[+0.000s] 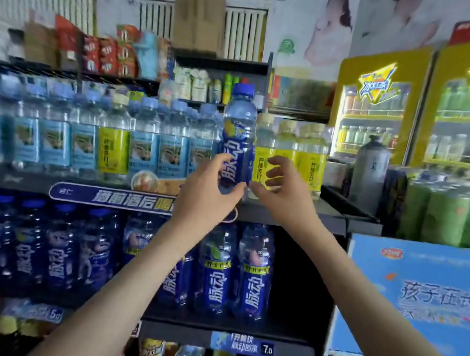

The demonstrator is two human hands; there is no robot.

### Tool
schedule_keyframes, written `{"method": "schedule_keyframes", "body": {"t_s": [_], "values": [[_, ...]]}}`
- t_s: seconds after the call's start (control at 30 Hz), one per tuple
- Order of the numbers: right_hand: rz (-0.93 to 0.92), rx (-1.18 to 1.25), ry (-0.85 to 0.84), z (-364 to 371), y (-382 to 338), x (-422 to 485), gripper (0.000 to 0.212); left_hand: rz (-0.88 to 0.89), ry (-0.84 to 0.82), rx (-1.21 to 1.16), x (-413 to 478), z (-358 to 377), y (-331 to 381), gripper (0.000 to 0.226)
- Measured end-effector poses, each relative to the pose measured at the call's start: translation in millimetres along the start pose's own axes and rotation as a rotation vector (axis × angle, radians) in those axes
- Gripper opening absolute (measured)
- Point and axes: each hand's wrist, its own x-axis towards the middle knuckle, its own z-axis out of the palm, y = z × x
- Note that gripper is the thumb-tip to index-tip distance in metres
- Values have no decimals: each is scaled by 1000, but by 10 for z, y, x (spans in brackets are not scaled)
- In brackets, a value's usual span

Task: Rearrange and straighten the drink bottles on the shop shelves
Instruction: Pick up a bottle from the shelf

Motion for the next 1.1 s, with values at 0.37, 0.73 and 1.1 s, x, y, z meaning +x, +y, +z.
{"method": "schedule_keyframes", "body": {"t_s": [0.37, 0.73, 1.1], "values": [[174, 11, 49, 566, -69, 266, 56, -168, -139, -59, 71, -10, -229, 64], [23, 39, 188, 575, -199, -23, 51, -137, -199, -425, -135, -189, -172, 86], [-137, 215, -65, 755, -711, -852, 47, -267, -110, -370, -816, -1049, -312, 59]]}}
